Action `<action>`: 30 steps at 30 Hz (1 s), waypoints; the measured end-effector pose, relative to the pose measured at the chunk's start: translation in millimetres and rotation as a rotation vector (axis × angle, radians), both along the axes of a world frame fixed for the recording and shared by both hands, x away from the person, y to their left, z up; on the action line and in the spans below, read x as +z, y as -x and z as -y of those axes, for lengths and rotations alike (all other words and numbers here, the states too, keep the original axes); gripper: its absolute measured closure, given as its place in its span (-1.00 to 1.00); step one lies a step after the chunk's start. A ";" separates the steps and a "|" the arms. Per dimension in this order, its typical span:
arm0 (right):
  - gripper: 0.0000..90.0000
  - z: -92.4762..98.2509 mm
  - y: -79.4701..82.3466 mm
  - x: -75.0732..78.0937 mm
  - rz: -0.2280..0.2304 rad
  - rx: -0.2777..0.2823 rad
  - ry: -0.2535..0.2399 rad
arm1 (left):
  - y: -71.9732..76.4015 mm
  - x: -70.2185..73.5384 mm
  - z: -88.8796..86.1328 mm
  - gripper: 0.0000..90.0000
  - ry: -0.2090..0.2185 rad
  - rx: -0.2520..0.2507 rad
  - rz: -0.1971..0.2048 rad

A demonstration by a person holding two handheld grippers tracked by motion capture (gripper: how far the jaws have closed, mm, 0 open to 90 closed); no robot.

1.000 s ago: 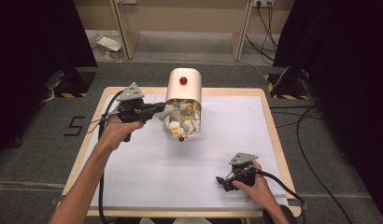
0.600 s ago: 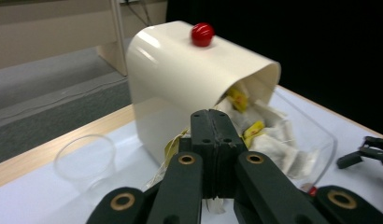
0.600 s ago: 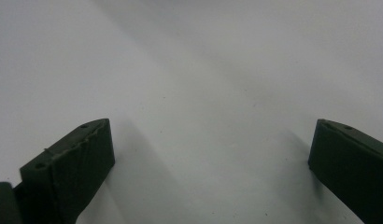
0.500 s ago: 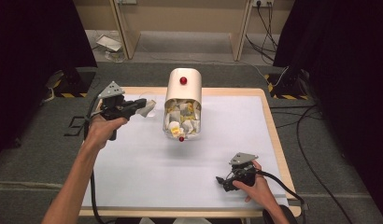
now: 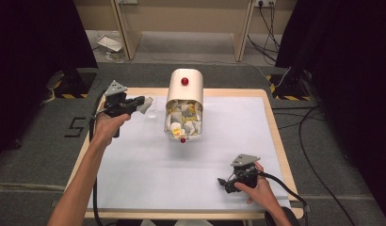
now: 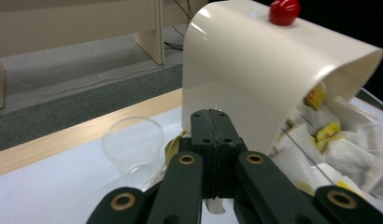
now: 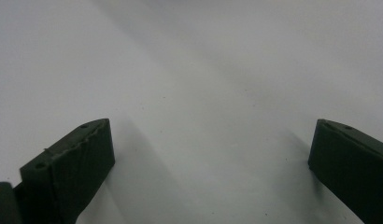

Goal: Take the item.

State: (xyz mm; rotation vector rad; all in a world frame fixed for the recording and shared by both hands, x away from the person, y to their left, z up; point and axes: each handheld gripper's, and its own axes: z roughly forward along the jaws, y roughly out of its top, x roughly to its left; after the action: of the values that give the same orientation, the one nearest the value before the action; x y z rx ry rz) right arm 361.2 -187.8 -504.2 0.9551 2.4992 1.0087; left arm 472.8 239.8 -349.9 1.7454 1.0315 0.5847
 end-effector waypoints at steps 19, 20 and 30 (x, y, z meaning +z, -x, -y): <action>-0.98 0.1 0.0 0.1 -0.001 0.000 0.001 | -50.1 -16.4 1.9 0.98 0.011 0.116 -0.034; -0.98 0.1 0.0 0.1 -0.001 0.000 0.001 | -55.3 -18.6 3.1 0.98 0.012 0.125 -0.041; -0.98 0.1 0.0 0.1 -0.001 0.000 0.000 | -74.4 -27.7 8.4 0.98 0.007 0.152 -0.064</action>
State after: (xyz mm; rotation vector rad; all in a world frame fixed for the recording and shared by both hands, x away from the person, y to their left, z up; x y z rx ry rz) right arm 361.2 -187.9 -504.1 0.9564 2.5002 1.0076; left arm 547.3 231.5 -377.6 1.6987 1.2169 0.6229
